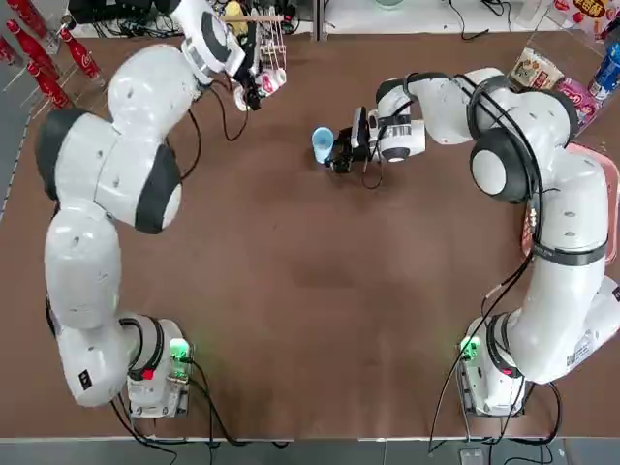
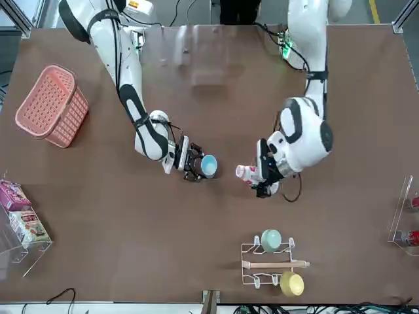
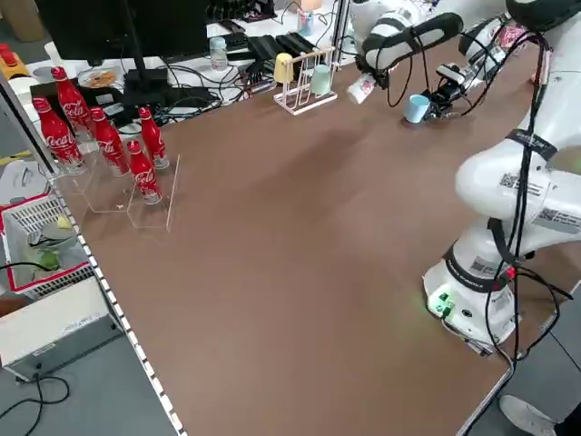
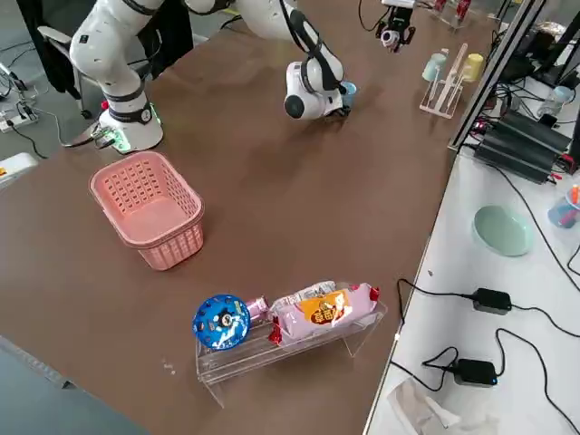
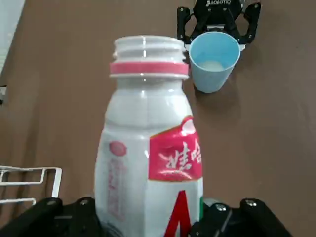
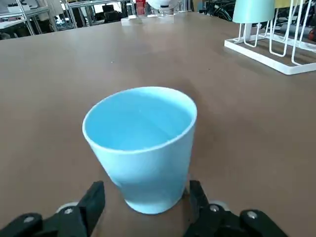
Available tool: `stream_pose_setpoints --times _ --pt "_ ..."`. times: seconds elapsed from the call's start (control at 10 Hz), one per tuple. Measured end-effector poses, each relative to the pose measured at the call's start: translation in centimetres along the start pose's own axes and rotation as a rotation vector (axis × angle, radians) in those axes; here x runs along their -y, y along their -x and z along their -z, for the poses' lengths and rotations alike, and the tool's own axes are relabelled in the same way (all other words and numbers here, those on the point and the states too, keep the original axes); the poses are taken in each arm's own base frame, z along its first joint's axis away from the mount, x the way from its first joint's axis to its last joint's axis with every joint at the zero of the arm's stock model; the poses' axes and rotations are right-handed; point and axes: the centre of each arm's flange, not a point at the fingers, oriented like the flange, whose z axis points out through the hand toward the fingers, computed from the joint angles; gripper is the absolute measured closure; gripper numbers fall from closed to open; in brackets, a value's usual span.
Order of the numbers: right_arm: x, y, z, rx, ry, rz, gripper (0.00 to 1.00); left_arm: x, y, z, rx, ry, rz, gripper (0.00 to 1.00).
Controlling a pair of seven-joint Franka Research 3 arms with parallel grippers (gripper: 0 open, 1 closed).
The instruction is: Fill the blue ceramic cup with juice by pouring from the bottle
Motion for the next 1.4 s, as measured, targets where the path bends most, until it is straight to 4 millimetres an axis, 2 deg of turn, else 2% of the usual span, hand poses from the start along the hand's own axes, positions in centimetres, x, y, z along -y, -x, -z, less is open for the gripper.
stream_pose_setpoints --times 0.2,0.6,0.8,0.9,1.0,1.1,1.4 --pt "0.0 0.0 0.0 -0.002 0.0 -0.004 0.19 -0.3 4.6 2.7 -0.11 0.044 -0.016 0.6" --pt "-0.2 0.1 0.2 -0.009 0.003 -0.01 0.14 -1.5 16.0 7.5 -0.38 0.127 -0.014 0.6" --pt "-0.1 -0.1 0.2 -0.018 0.0 -0.017 0.11 -2.7 20.0 9.8 -0.509 0.135 -0.05 0.6" --pt "0.0 -0.1 0.2 -0.02 -0.001 -0.02 0.05 -3.4 21.5 10.7 -0.559 0.145 -0.066 0.6" --pt "0.0 0.0 0.2 -0.02 -0.001 -0.022 0.0 -4.1 22.9 11.4 -0.608 0.151 -0.076 0.6" --pt "0.0 0.0 0.2 -0.021 0.0 -0.023 0.0 -4.8 24.6 11.7 -0.65 0.146 -0.096 0.6" --pt "-0.1 0.3 0.5 -0.018 0.002 -0.029 0.0 -7.2 31.3 11.0 -0.79 0.103 -0.074 0.61"
